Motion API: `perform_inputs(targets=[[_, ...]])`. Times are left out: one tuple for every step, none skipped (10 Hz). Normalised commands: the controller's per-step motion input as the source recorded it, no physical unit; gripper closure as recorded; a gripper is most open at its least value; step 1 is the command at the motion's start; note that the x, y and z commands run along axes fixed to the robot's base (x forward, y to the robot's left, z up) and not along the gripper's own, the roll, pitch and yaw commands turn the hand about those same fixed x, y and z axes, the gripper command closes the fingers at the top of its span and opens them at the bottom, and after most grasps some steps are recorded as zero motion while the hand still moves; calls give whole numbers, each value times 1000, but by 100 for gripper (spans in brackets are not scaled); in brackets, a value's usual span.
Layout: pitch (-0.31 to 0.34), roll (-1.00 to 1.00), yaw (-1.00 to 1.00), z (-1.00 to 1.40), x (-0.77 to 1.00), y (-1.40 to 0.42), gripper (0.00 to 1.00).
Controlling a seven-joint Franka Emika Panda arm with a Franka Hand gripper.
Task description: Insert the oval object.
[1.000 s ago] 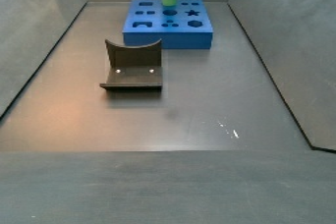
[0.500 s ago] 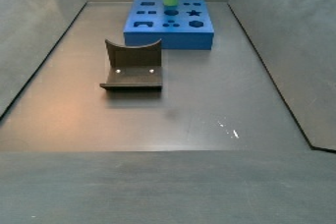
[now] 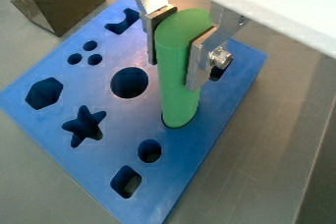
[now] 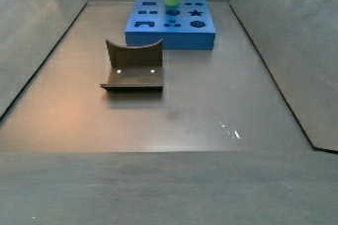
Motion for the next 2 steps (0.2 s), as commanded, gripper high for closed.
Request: perform_inputs(targets=[[0, 0, -37, -154, 0, 0, 100], [0, 0, 0, 0, 0, 0, 100]])
